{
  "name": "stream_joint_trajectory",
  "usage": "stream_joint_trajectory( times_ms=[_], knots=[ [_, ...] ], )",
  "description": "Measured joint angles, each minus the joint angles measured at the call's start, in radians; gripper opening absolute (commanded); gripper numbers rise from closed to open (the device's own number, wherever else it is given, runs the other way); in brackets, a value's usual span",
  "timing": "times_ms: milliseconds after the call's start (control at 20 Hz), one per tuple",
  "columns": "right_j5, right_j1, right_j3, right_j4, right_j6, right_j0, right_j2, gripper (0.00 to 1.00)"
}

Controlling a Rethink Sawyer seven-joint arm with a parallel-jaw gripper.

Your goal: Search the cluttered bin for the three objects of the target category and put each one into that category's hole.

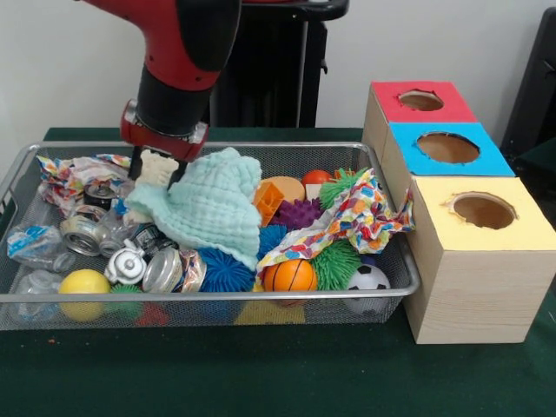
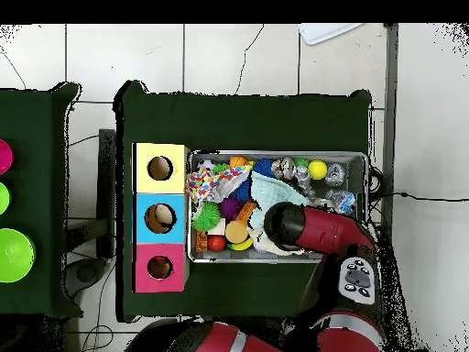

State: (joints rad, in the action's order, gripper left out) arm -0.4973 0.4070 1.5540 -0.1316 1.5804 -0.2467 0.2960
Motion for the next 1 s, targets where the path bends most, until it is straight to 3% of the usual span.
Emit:
stream_joint_trajectory(
  times_ms=[600,650,1000],
  knots=[
    [0.026,-0.031,0.011,0.008,0.0,-0.15,-0.121,1.0],
    [0.034,-0.031,0.015,0.008,0.0,-0.168,-0.139,0.0],
    [0.049,-0.019,0.056,0.009,0.0,-0.258,-0.241,0.0]
  ],
)
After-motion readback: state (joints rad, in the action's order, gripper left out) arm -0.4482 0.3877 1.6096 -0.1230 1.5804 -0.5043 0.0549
